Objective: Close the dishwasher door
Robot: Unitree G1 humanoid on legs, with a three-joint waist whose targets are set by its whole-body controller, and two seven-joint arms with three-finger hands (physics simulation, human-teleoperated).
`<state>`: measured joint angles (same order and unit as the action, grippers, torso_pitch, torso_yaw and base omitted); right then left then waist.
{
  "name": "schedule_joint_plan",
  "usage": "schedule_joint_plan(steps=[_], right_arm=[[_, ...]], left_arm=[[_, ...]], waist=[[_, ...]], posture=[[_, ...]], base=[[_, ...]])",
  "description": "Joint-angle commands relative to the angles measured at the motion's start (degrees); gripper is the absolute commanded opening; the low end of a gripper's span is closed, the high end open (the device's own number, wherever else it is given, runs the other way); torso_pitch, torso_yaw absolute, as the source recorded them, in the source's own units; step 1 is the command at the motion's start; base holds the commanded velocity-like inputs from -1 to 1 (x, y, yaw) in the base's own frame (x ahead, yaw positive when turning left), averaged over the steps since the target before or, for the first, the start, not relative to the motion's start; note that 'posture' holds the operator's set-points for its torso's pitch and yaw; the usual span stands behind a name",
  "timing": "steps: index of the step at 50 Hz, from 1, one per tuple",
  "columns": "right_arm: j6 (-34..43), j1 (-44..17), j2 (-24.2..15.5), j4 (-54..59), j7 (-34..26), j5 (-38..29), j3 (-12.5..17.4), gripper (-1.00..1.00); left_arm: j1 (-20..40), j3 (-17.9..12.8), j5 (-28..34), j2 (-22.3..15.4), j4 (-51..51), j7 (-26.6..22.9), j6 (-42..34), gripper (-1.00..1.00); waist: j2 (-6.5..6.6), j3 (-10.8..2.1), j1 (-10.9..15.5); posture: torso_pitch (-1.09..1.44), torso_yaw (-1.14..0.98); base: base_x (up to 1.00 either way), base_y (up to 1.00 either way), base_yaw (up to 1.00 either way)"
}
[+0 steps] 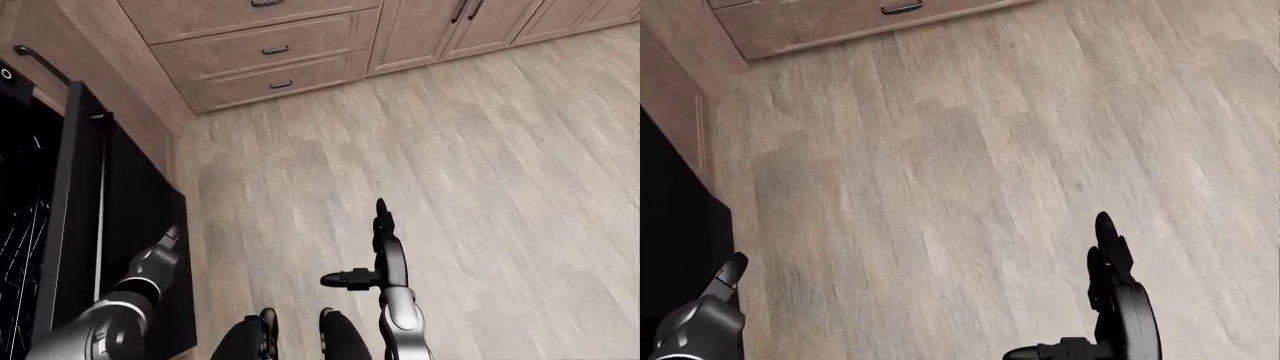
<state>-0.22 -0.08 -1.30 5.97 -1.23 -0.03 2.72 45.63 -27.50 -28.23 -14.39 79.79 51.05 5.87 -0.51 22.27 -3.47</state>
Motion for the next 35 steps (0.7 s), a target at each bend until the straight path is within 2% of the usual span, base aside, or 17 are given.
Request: schedule_joint_plan(steps=[1,35], right_arm=[[-1.6,-0.3,-0.1,-2.1,0.1,0.0,0.1,1.0],[-2.0,-0.7,0.0,-1.2,0.1,0.1,-0.1,1.0]], left_arm=[[0.1,-0.3,0.6,-2.4,-1.0,3.0,2.4,1.0],[-3.3,-3.0,-2.6,-7.1,-0.8,2.7,1.7,1.0]], waist=[[0.65,-2.14,0.5],[1.28,-2.28,0.3]], posture=[[0.64,0.0],[0.64,0.0]], base=[[0.0,0.0,0.0],[0.0,0.0,0.0]])
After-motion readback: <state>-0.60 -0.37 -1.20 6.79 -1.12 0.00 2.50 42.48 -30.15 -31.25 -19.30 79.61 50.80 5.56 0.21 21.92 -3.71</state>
